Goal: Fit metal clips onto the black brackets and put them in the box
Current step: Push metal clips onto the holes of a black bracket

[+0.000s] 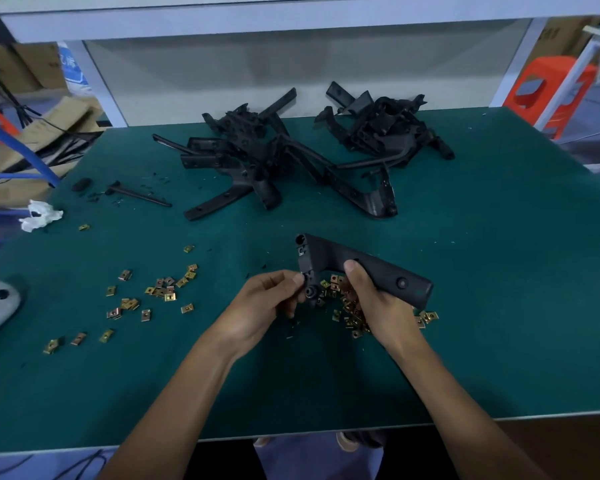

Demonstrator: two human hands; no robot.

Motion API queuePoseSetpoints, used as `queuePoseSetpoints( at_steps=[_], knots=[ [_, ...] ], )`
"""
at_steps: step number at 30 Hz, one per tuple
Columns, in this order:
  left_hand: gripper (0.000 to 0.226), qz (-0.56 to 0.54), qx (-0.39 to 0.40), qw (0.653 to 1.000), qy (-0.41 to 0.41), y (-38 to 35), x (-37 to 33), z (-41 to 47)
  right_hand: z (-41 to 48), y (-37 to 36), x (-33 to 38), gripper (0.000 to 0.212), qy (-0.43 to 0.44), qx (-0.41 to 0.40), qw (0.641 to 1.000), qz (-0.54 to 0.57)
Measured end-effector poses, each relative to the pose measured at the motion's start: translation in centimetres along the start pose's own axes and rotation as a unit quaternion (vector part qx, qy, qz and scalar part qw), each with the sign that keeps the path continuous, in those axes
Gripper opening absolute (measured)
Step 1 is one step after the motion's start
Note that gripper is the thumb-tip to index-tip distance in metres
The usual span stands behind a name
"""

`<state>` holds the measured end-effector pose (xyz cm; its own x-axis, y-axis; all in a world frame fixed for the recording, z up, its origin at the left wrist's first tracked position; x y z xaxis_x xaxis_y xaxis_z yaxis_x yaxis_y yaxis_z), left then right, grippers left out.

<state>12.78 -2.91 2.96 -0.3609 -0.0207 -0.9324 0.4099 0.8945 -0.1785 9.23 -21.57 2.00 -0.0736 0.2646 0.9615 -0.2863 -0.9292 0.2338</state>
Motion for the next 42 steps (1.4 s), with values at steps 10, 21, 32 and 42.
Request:
queuePoseSetpoints(
  at_steps=[10, 21, 32, 42],
  knots=[
    [0.033, 0.025, -0.080, 0.996, -0.006, 1.4, 1.3, 1.4, 0.3, 0.0, 0.1, 0.045, 0.018, -0.006, 1.000, 0.021],
    [0.018, 0.410, -0.283, 0.851, -0.168, -1.0, 0.7, 0.0, 0.2, 2.2, -0.7, 0.074, -0.014, -0.118, 0.993, 0.028],
    [0.012, 0.263, -0.270, 0.914, -0.154, 0.2, 1.0, -0.2, 0.1, 1.9, -0.5, 0.063, 0.002, -0.119, 0.990, 0.071],
    [0.034, 0.084, -0.253, 0.953, -0.142, 2.0, 1.3, 0.0, 0.0, 1.1, -0.2, 0.041, -0.001, -0.086, 0.991, 0.102]
  ],
)
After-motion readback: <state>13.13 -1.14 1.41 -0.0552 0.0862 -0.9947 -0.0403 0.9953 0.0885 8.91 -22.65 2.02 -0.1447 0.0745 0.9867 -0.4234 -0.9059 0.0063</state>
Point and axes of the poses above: each hand's wrist, its own z-axis towards the middle knuckle, its own y-axis out of the back of the hand, x = y × z, the point moved 7 cm from there along z, towards the middle knuckle, and after that the axes turned 10 degrees about y, right-handed, at the moved point
